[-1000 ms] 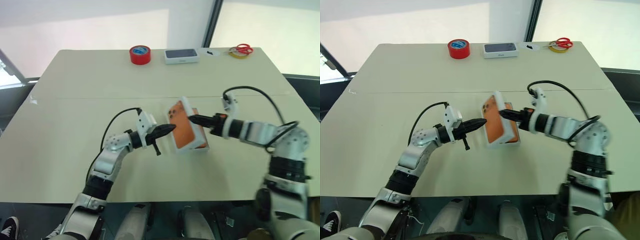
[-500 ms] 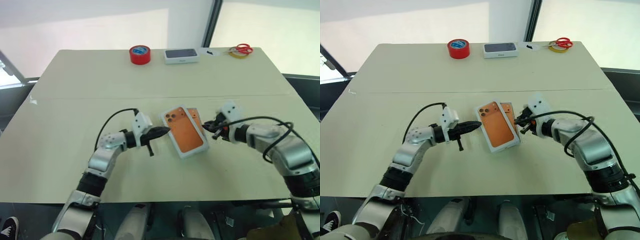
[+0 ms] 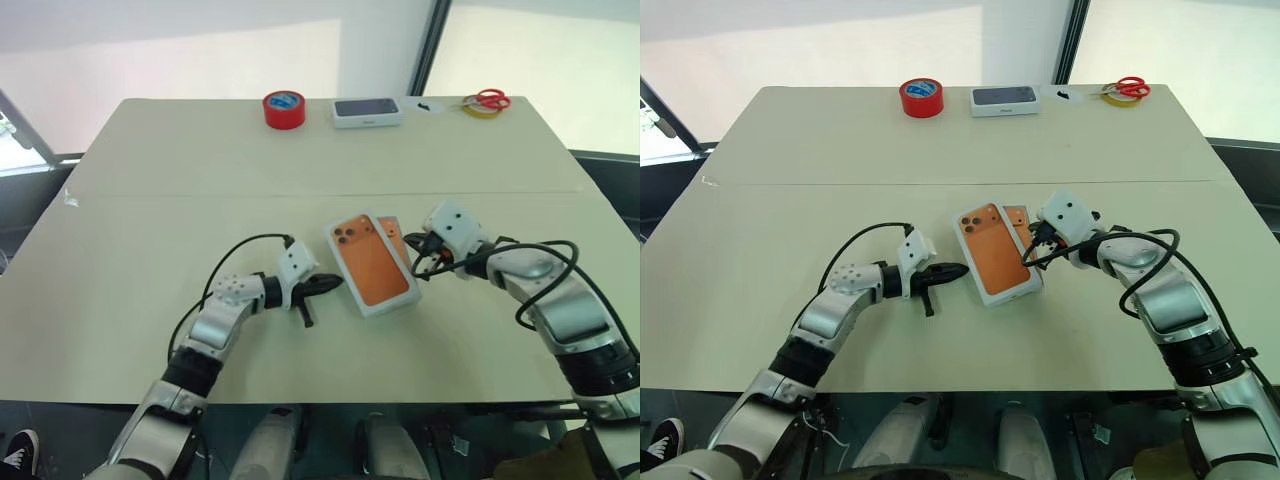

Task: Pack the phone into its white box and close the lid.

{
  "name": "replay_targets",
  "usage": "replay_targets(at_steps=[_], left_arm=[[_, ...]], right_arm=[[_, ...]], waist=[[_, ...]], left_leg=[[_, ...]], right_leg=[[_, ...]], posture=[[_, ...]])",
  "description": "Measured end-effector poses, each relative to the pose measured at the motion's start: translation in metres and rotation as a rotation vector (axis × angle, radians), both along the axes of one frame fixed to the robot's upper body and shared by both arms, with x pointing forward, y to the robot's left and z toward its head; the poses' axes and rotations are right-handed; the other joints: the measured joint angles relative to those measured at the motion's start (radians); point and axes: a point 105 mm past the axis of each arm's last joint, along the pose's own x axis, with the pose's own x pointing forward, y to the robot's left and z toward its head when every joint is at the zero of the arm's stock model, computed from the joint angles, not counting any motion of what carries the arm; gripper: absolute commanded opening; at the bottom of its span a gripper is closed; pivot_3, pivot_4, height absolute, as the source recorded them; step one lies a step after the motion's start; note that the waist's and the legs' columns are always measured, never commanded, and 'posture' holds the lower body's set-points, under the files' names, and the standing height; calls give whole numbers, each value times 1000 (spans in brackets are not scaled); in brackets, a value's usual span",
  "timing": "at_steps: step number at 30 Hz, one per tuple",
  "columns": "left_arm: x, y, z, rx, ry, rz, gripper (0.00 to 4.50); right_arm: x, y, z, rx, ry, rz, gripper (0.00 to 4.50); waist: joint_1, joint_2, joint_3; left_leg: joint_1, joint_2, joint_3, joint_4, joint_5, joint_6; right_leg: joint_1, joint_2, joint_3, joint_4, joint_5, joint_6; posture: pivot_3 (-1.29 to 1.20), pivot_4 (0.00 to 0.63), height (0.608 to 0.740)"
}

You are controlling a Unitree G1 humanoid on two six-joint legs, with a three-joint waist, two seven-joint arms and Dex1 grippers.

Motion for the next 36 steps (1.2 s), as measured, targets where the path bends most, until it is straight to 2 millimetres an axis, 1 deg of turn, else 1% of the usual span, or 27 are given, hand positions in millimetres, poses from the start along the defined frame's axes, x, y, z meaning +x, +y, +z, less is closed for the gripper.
replay_targets(at_steps=[5,9,15,20,26,36], left_arm=[[9,-8,1,-29,-6,26,0],[19,-14,3,-54,-7,49,0],[28,-21,9,-77,-26,62,0],[31,-24,11,-87,-40,69,0],[34,-26,14,-78,-53,68,0],[34,-25,17,-95,-59,78,0]], right_arm=[[1,-2,-2,-31,-2,-2,44],[5,-10,-8,-39,9,-35,44],[11,-15,-15,-34,20,-72,44],[18,-16,-12,-43,-4,-94,44],[23,-19,-17,-58,-6,-112,44],[22,-22,-28,-128,6,-110,44]], waist=[[6,0,0],[10,0,0],[8,0,0],[8,0,0],[8,0,0],[7,0,0]], left_leg=[[0,0,0,1,0,0],[0,0,0,2,0,0],[0,0,0,3,0,0],[0,0,0,3,0,0],[0,0,0,4,0,0],[0,0,0,5,0,0]], right_leg=[[0,0,0,0,0,0],[1,0,-1,0,0,0],[1,0,-1,1,0,0],[1,0,-1,1,0,0],[1,0,-1,1,0,0],[1,1,-1,2,0,1]], posture=[[0,150,736],[0,150,736],[0,150,736],[0,150,736],[0,150,736],[0,150,736]])
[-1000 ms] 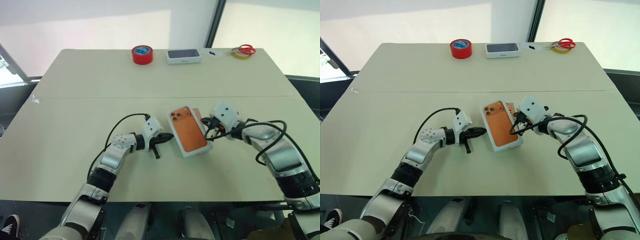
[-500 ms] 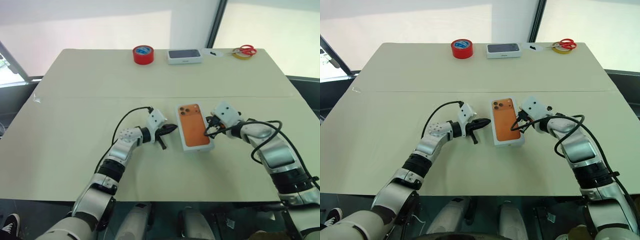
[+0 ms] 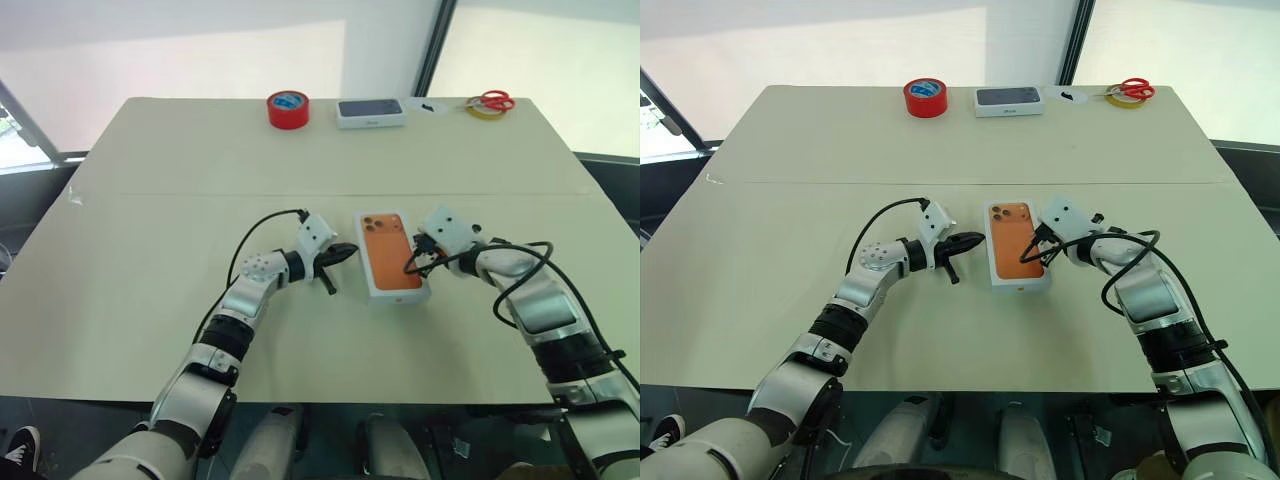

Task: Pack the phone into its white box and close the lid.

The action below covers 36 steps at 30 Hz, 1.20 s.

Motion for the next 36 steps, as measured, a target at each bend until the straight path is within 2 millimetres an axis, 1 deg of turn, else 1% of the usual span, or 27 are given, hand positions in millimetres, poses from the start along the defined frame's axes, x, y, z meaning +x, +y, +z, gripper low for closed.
replay_targets(at_steps=[3,6,8,10,11,12,14,15,17,18,19,20,22,23,26,27,28,29,31,32,34,35,36], left_arm=[[-1,1,0,-5,-3,4,0],[-1,7,-1,-2,-6,20,0],[1,13,4,-22,-10,40,0],[4,17,15,-69,-15,62,0],[6,18,18,-87,-11,69,0],[8,18,23,-98,-14,74,0],[10,15,28,-101,-28,73,0],[10,11,29,-101,-33,73,0],[7,0,26,-90,-36,56,0],[5,-7,22,-74,-35,39,0],[1,-13,16,-44,-29,18,0],[0,-17,9,-23,-16,6,0],[-1,-18,1,20,-3,2,0],[0,-18,0,37,0,1,0],[0,-17,-2,58,16,-11,0],[0,-14,-3,52,35,-14,538],[0,-11,-3,42,50,-12,791],[-1,-7,-3,34,57,-15,1253],[-4,0,-2,17,73,-24,2173],[-6,4,-2,15,67,-24,2724],[-7,18,1,5,63,-10,3840],[-7,27,6,2,52,-3,4346],[-9,39,15,-6,32,3,4500]], right_arm=[[0,-1,0,-13,0,3,44],[0,-4,2,-32,-9,6,44],[0,-8,6,-46,-28,5,44],[-1,-10,16,1,-50,13,44],[-5,-6,22,45,-55,43,44],[-11,4,30,91,-62,99,44],[-21,23,36,183,-54,185,44],[-25,30,36,216,-41,210,44],[-31,36,30,234,-13,240,44],[-36,38,24,212,5,257,44],[-42,37,10,135,36,277,44],[-46,37,0,83,42,290,44],[-48,38,-2,40,32,302,44],[-48,38,-3,37,33,299,44],[-48,39,-5,64,52,282,44],[-47,39,-4,109,72,265,268],[-47,40,-4,164,99,247,586],[-47,41,-3,198,117,236,950],[-46,40,-1,227,122,232,1887],[-45,40,2,240,117,234,2404],[-44,36,10,276,100,227,3546],[-43,34,14,296,90,225,4055],[-43,31,20,324,78,224,4473]], waist=[[-1,0,0],[-1,0,0],[-1,0,0],[1,0,0],[2,0,0],[1,0,0],[-1,0,0],[0,0,0],[4,0,0],[5,0,0],[6,0,0],[3,0,0],[0,0,-1],[1,-1,-2],[0,-1,-2],[-1,-1,-3],[-3,-1,-3],[-3,-1,-3],[-3,-1,-3],[-3,-1,-2],[-3,-2,-2],[-3,-1,-2],[-3,-1,-2]], left_leg=[[0,0,0,0,0,0],[0,0,0,0,0,0],[0,0,0,0,0,0],[0,0,0,1,0,0],[0,0,0,1,0,0],[0,0,0,2,-1,1],[0,0,-1,3,-1,1],[0,0,-1,4,-1,2],[0,0,-1,5,-2,3],[0,-1,-1,5,-2,3],[0,-1,-1,6,-2,3],[0,-2,0,6,-2,3],[1,-1,0,6,-3,3],[3,-1,-1,6,-4,1],[11,-1,-1,4,-6,2],[12,-1,-1,4,-6,2],[12,-1,-1,4,-6,3],[12,-1,-1,4,-6,3],[11,-1,-1,4,-6,3],[11,-1,-1,4,-6,3],[10,-1,-1,4,-6,3],[10,-1,-1,4,-6,3],[10,-1,-1,4,-6,3]], right_leg=[[0,0,0,0,0,0],[0,0,0,0,0,0],[0,0,0,0,0,0],[0,0,0,0,0,0],[0,0,0,0,0,0],[1,0,0,0,0,0],[2,0,-1,0,0,0],[3,0,-1,0,0,0],[3,0,-1,0,0,0],[4,0,-1,0,0,0],[4,0,-1,0,0,0],[4,-1,-1,0,0,0],[5,-1,0,0,0,0],[7,0,-1,0,0,0],[15,-1,-1,-3,-1,1],[16,-1,-1,-3,-1,1],[16,-1,-1,-3,-1,1],[15,-1,-1,-3,-1,1],[14,-1,-1,-3,-1,1],[14,-1,-1,-3,-1,1],[13,-1,-1,-3,-1,1],[13,-1,-1,-3,-1,1],[13,-1,-1,-3,-1,1]], posture=[[0,150,736],[0,150,736],[0,150,736],[0,150,736],[0,150,736],[0,150,736],[0,150,736],[0,150,736],[0,150,736],[0,150,736],[0,150,736],[0,150,736],[0,150,736],[0,150,736],[0,150,736],[0,150,736],[0,150,736],[0,150,736],[0,150,736],[0,150,736],[0,150,736],[0,150,736],[0,150,736]])
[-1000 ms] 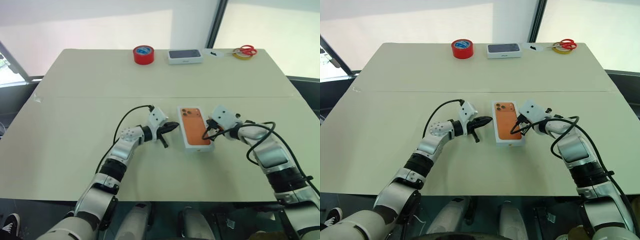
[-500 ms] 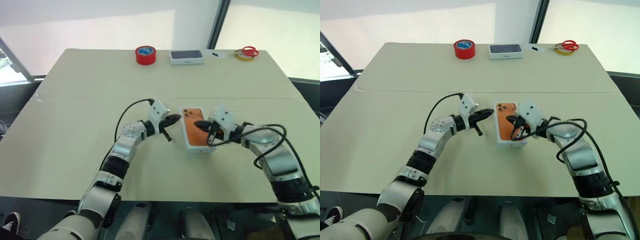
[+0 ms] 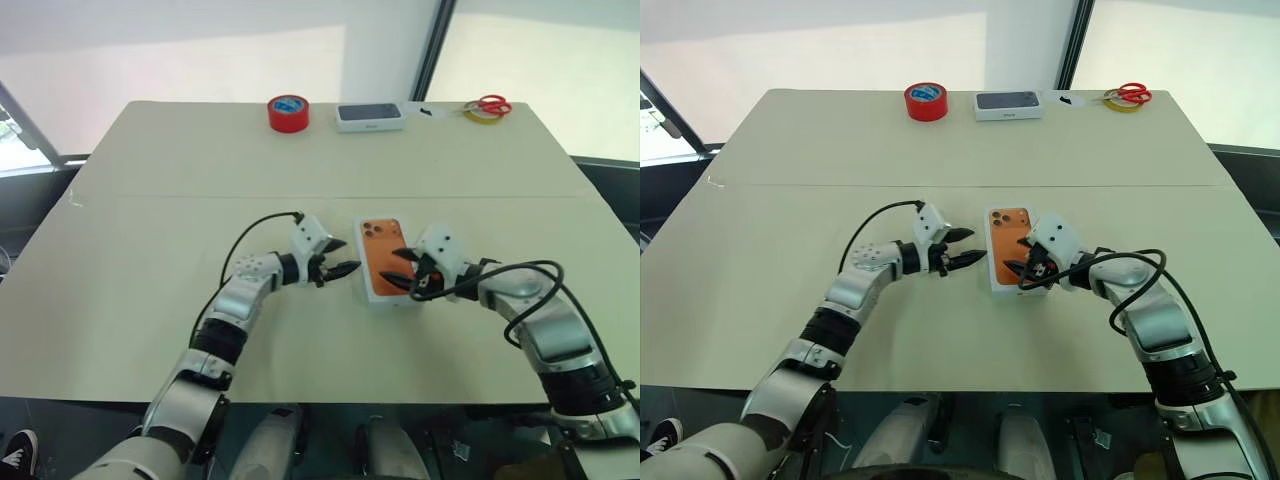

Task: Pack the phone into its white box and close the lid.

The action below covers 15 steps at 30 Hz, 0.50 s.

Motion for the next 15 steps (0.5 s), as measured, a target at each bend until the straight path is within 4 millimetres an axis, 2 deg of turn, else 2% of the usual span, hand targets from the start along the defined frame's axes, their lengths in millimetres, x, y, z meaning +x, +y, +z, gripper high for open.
replay_targets(at_steps=[4,6,9,12,15], left_arm=[[-6,41,30,7,-90,41,4500],[-12,61,31,40,-107,65,4500],[-21,107,23,77,-81,164,4500],[-27,141,24,89,-79,255,4500],[-35,161,26,112,-83,300,4500]], right_arm=[[-2,-16,16,25,-42,-12,4473],[-5,-23,22,18,-83,-5,4473],[-14,-42,31,29,-91,-7,4473],[-19,-58,36,-21,-127,-17,4473],[-20,-68,29,-63,-161,-46,4473]], waist=[[0,1,0],[0,1,0],[1,1,1],[4,2,1],[6,2,1]], left_leg=[[1,0,0,-1,0,0],[1,0,1,-2,0,0],[1,0,1,-3,0,0],[1,0,1,-4,0,0],[1,0,2,-5,0,0]], right_leg=[[0,0,0,0,0,0],[0,0,1,-1,0,0],[0,0,1,-1,0,0],[0,0,1,-1,0,-1],[0,-1,2,-1,-1,-3]], posture=[[0,150,736],[0,150,736],[0,150,736],[0,150,736],[0,150,736]])
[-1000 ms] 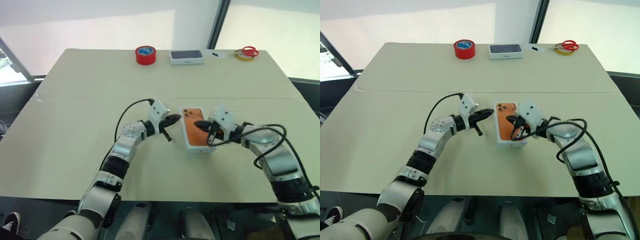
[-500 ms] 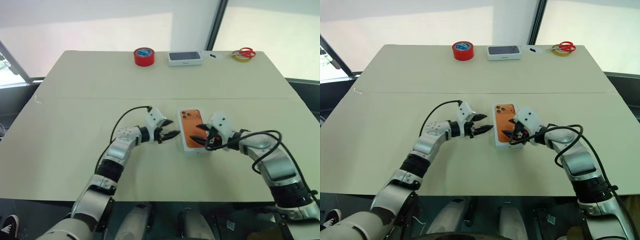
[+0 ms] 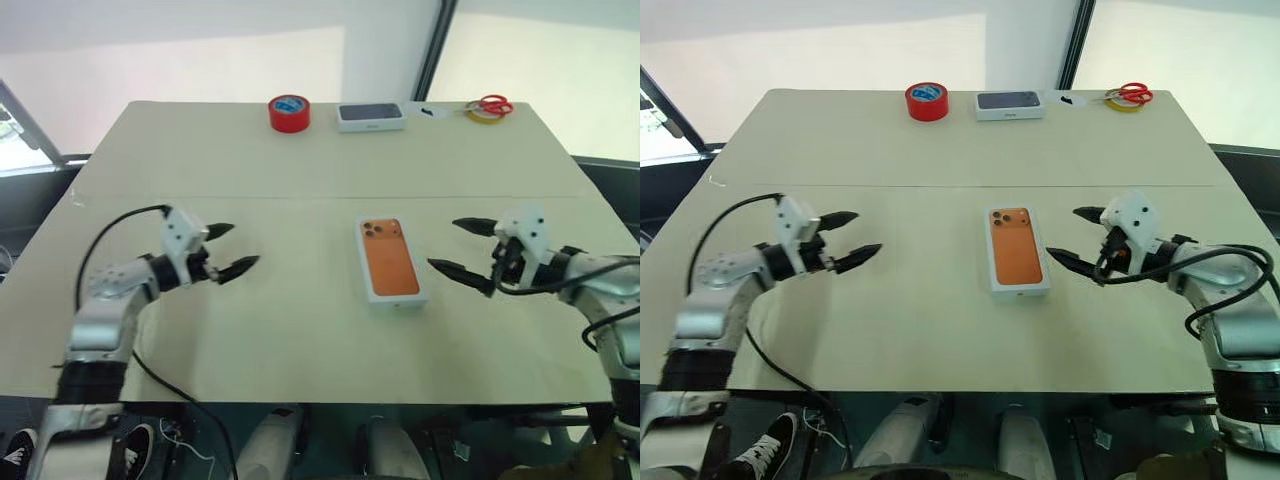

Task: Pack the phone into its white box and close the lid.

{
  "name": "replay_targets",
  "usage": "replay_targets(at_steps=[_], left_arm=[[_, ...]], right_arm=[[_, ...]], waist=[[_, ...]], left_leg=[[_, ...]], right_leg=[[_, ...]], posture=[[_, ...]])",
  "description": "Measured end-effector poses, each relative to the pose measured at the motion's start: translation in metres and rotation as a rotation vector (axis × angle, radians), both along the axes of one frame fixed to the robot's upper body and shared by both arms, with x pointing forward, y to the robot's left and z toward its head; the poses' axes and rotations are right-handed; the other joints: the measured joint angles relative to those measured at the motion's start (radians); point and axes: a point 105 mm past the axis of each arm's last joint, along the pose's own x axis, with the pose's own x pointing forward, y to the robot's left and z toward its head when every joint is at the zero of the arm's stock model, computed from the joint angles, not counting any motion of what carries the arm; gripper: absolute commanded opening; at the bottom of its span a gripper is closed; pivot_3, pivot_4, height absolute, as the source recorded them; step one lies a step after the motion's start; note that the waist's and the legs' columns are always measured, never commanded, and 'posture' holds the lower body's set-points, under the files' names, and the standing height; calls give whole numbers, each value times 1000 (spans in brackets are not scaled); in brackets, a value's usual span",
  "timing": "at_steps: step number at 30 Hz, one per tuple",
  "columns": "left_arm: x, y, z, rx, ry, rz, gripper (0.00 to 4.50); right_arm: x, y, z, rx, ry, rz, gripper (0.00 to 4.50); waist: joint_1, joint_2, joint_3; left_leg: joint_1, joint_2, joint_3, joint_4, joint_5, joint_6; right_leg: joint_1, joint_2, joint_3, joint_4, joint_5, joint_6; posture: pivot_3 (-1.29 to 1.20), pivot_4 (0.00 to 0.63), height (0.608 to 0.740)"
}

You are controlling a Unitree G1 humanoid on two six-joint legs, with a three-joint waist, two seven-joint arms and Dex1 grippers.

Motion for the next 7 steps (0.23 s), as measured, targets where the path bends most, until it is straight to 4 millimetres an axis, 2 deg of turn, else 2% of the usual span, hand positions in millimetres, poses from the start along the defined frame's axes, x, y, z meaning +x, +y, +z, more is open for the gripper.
replay_targets(at_steps=[7], left_arm=[[-22,36,-11,40,64,65,4500]], right_arm=[[-2,-30,-16,-38,2,-66,4473]], waist=[[-2,0,0]], left_leg=[[3,0,1,-5,0,0]], right_leg=[[0,0,1,-1,-1,-2]], posture=[[0,150,736]])
